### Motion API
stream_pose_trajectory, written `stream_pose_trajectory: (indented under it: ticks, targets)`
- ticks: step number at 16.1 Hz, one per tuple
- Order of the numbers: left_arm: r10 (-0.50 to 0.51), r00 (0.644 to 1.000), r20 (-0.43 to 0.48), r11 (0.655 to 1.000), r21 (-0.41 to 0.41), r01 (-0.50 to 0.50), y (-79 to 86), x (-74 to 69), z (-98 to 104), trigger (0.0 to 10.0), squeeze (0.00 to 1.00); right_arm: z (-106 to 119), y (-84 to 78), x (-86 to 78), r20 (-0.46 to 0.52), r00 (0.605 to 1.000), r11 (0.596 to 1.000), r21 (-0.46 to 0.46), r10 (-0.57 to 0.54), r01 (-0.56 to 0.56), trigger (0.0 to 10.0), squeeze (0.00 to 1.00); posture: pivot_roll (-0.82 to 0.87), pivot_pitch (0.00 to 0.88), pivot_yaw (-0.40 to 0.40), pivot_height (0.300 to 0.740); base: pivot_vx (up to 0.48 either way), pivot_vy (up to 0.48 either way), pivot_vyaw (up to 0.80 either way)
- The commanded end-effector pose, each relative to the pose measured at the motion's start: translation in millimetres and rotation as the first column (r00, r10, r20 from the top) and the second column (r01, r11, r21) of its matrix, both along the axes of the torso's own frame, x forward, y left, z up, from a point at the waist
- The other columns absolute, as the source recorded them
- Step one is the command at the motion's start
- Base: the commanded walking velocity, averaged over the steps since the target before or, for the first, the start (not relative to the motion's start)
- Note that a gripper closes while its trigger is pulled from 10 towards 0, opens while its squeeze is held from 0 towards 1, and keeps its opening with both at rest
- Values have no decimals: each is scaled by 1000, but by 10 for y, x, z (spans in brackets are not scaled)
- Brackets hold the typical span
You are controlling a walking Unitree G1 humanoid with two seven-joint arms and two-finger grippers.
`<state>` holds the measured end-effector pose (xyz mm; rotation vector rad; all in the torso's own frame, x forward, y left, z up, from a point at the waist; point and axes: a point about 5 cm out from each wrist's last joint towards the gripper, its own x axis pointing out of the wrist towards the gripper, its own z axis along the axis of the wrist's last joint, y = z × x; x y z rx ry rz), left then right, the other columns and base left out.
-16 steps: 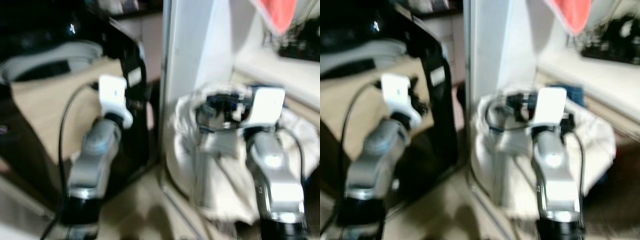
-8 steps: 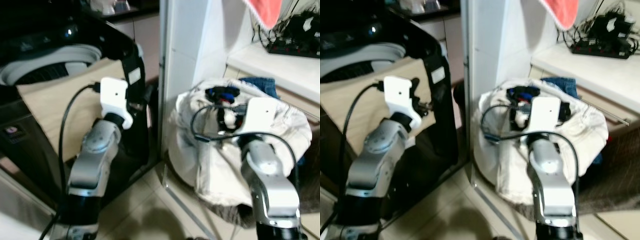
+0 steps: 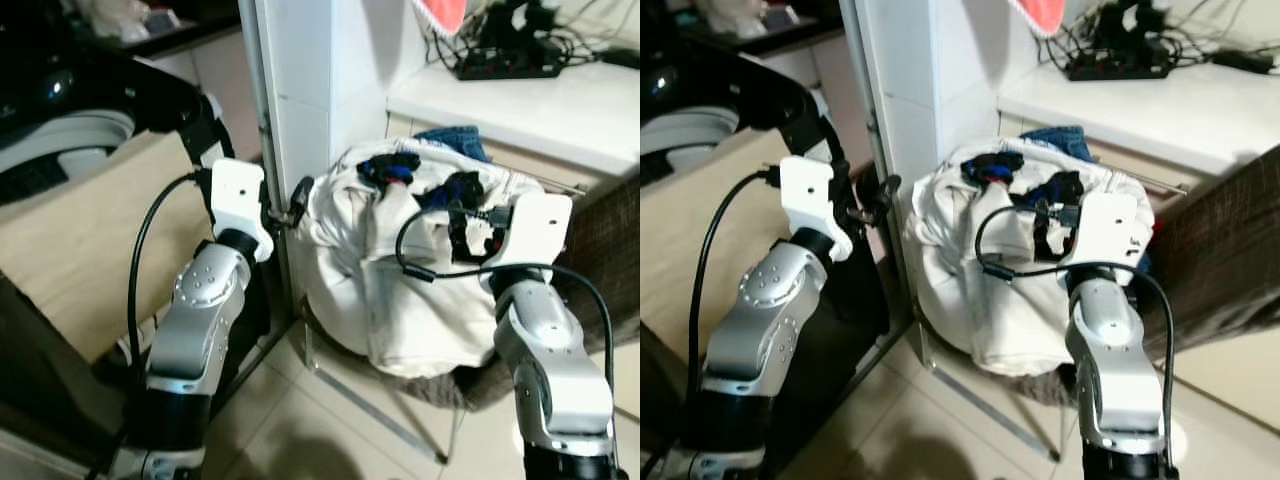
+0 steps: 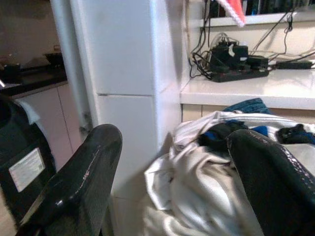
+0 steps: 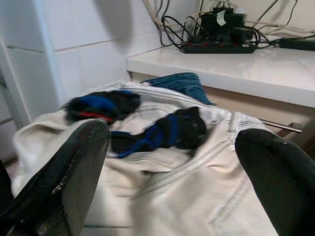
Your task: Clothes washing
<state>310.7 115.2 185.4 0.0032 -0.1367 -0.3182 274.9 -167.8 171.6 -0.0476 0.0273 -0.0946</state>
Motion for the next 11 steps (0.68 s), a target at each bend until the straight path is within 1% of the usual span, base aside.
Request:
stream_pose_trajectory:
  ticks: [1,4,7,9,10,11]
  targets:
    - [15,1000,-6,1000,5,-15,61,-2,-11,10000,0,39,95,20,12,999,999,1,39,-39,10000,0,-99,0,24,740,0,349,0]
    - [22,1000,-19,1000,-4,-22,58,-35,-48,10000,0,50,120,26,14,998,998,-7,58,-58,10000,0,-94,0,13,740,0,390,0]
    - [34,998,-43,999,-24,-35,51,-60,-78,10000,0,51,134,36,11,997,997,-13,77,-77,10000,0,-89,0,5,740,0,0,0]
    - [29,1000,-13,999,20,-28,35,-84,-57,10000,0,41,148,52,0,996,994,-61,91,-91,10000,0,-86,0,-3,740,0,0,0]
    - [24,1000,11,999,30,-24,27,-90,-36,10000,0,40,149,56,-2,996,993,-75,93,-92,10000,0,-85,0,-6,740,285,0,0]
    - [28,1000,11,999,36,-29,29,-89,-35,10000,0,33,154,56,-5,995,992,-82,95,-95,10000,0,-86,0,-6,740,337,-247,0]
